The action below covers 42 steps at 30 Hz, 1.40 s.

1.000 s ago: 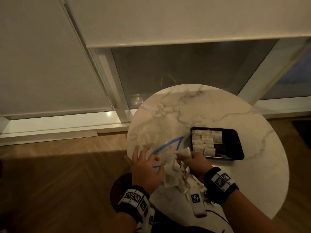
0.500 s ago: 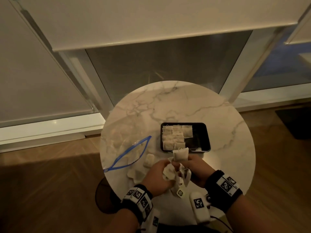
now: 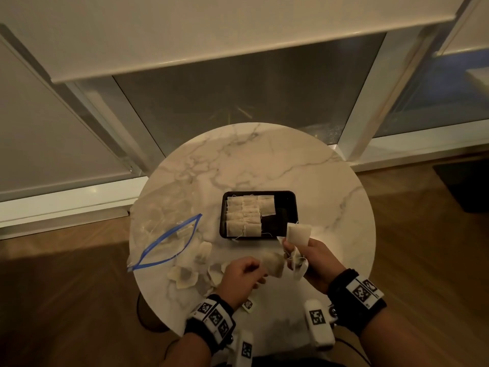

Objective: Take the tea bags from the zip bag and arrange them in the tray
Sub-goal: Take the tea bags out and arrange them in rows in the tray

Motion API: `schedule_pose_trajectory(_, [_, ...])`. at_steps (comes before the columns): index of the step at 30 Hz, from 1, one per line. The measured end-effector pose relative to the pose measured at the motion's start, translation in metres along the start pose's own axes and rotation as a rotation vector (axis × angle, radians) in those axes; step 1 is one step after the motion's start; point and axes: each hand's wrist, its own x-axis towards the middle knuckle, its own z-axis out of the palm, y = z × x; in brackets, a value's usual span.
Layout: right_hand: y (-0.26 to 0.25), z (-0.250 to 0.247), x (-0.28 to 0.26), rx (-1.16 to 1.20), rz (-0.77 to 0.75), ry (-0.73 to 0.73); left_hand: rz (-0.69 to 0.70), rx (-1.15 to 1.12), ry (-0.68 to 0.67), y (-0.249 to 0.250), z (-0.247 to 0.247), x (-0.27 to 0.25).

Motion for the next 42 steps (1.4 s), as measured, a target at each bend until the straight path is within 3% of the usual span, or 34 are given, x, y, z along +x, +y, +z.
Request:
schedule_pose_trajectory(5, [0.014,-0.026,0.013,-0.21,0.006,0.133,-0.03,-0.095,0.216,-0.001,-0.006,0.01])
schedule_pose_trajectory(9, [0.036,-0.027,0.027,-0.434,0.034,0.121,-0.03,-0.094,0.32,-0.003,-0.008,0.016])
schedule_pose_trajectory(12, [0.047,-0.022,0.031,-0.571,0.037,0.095,-0.028,-0.1,0.317,-0.005,-0.003,0.014])
schedule_pose_trajectory(20, [0.037,-0.017,0.031,-0.669,0.028,-0.035,-0.052,-0.141,0.306,-0.016,0.006,0.012])
schedule_pose_trajectory(29, [0.03,-0.024,0.041,-0.927,-0.177,0.04,-0.064,-0.116,0.33,-0.02,-0.001,0.015])
schedule_pose_trajectory(36, [0.011,-0.02,0.04,-0.82,-0.301,0.076,-0.047,-0.059,0.357,-0.013,-0.007,0.014])
schedule_pose_trajectory(42, [-0.017,-0.011,0.052,-0.632,-0.351,0.176,0.047,0.01,0.435,-0.007,-0.017,0.016])
